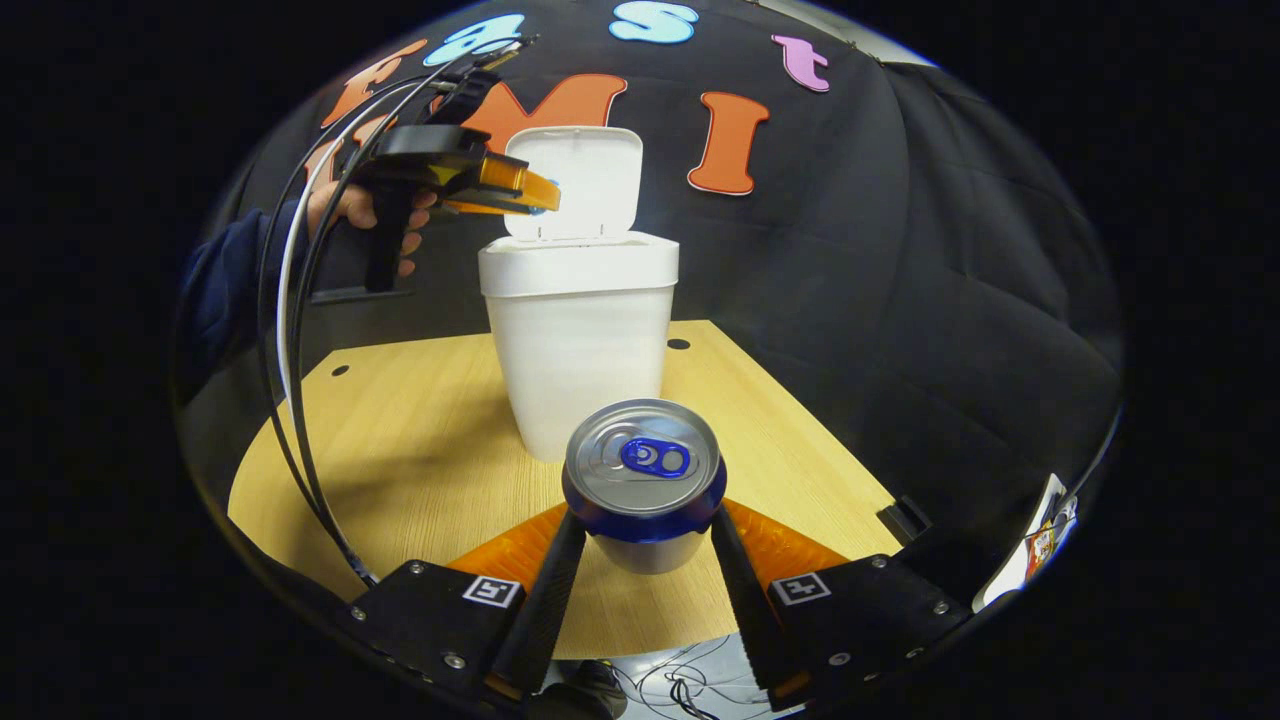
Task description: Press the lid of the desktop garbage bin to open it, pick up the crumpled paper on the desktop and throw it into the bin, then pick up the pop can on the desktop and drop it into the bin, and finally close the garbage bin lid.
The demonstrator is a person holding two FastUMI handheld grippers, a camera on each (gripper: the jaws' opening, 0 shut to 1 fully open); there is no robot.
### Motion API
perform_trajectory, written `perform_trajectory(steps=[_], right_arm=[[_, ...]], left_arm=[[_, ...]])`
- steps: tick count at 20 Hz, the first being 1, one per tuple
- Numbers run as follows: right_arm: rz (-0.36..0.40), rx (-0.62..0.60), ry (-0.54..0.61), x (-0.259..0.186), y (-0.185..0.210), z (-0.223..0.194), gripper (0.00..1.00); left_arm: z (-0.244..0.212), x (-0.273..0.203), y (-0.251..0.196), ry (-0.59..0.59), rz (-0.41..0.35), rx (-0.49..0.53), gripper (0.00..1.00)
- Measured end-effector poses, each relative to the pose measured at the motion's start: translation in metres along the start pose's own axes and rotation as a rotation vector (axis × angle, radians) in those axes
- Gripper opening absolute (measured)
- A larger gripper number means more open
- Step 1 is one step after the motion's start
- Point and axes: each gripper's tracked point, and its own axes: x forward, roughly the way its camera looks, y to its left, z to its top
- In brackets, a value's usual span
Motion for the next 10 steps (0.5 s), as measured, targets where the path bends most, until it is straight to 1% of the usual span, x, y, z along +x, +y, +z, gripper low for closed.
perform_trajectory(steps=[1, 2, 3, 4, 6, 7, 9, 10], right_arm=[[0.000, -0.003, -0.008, -0.001, -0.001, 0.004, 0.77], [0.004, -0.007, -0.015, 0.000, -0.003, 0.008, 0.77], [0.005, -0.012, -0.026, 0.003, -0.004, 0.013, 0.77], [0.012, -0.017, -0.037, 0.005, -0.003, 0.019, 0.77], [0.025, -0.028, -0.064, 0.009, -0.004, 0.034, 0.77], [0.033, -0.036, -0.080, 0.012, -0.005, 0.043, 0.76], [0.048, -0.056, -0.108, 0.020, -0.009, 0.061, 0.77], [0.059, -0.063, -0.121, 0.021, -0.009, 0.069, 0.76]], left_arm=[[0.000, -0.001, 0.000, -0.001, 0.003, 0.003, 0.55], [0.001, -0.002, 0.001, -0.005, 0.004, 0.003, 0.65], [0.003, -0.004, 0.000, -0.009, 0.003, 0.002, 0.66], [0.004, -0.007, 0.001, -0.013, 0.000, 0.002, 0.74], [0.008, -0.015, 0.000, -0.025, -0.010, 0.010, 0.84], [0.008, -0.020, 0.000, -0.035, -0.016, 0.019, 0.85], [0.009, -0.030, 0.006, -0.055, -0.004, 0.043, 0.92], [0.009, -0.036, 0.009, -0.064, 0.004, 0.053, 0.92]])
